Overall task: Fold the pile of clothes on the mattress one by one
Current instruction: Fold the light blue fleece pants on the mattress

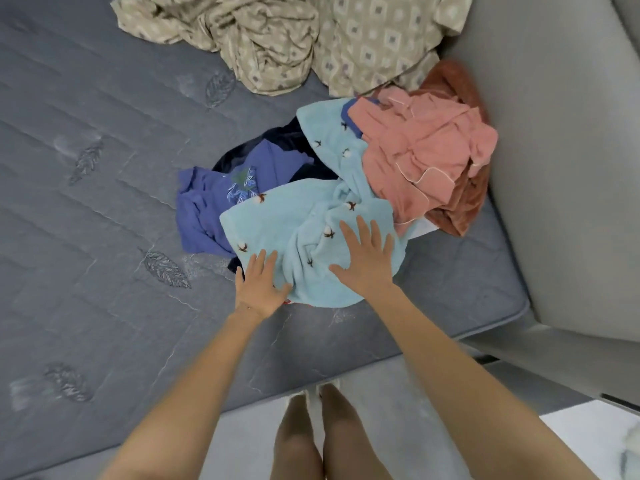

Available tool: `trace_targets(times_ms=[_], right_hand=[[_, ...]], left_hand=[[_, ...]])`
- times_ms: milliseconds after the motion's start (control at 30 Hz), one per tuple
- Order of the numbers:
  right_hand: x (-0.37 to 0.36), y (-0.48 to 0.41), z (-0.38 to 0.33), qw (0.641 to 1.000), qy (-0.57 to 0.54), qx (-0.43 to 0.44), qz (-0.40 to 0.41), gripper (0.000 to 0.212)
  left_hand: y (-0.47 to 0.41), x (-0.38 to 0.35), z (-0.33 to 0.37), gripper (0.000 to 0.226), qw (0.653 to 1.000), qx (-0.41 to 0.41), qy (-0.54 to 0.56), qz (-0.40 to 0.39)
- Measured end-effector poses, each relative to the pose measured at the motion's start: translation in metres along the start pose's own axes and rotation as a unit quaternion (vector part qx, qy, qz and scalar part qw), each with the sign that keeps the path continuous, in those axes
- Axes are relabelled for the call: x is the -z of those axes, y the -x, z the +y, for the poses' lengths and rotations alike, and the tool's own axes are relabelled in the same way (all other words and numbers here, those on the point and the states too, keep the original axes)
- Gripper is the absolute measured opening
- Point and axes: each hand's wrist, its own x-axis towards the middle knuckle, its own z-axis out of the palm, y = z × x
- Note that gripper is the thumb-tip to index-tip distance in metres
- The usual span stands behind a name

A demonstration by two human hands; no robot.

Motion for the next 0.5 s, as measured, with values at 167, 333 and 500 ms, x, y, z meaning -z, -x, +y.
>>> trace_targets(times_ms=[167, 333, 500], right_hand=[[-0.026, -0.05, 0.002, 0.997, 0.042, 0.051, 0.034, 0.09], [-0.054, -0.094, 0.011, 0.992, 0.094, 0.056, 0.064, 0.102], [-0.061, -0.088, 0.001, 0.983, 0.134, 0.047, 0.115, 0.044]], left_hand=[[-0.034, -0.04, -0.009, 0.074, 0.996, 0.024, 0.087, 0.012], [-0.066, -0.076, -0.019, 0.055, 0.987, 0.054, 0.139, 0.064], [-0.067, -0.079, -0.027, 0.019, 0.969, 0.062, 0.225, 0.084]])
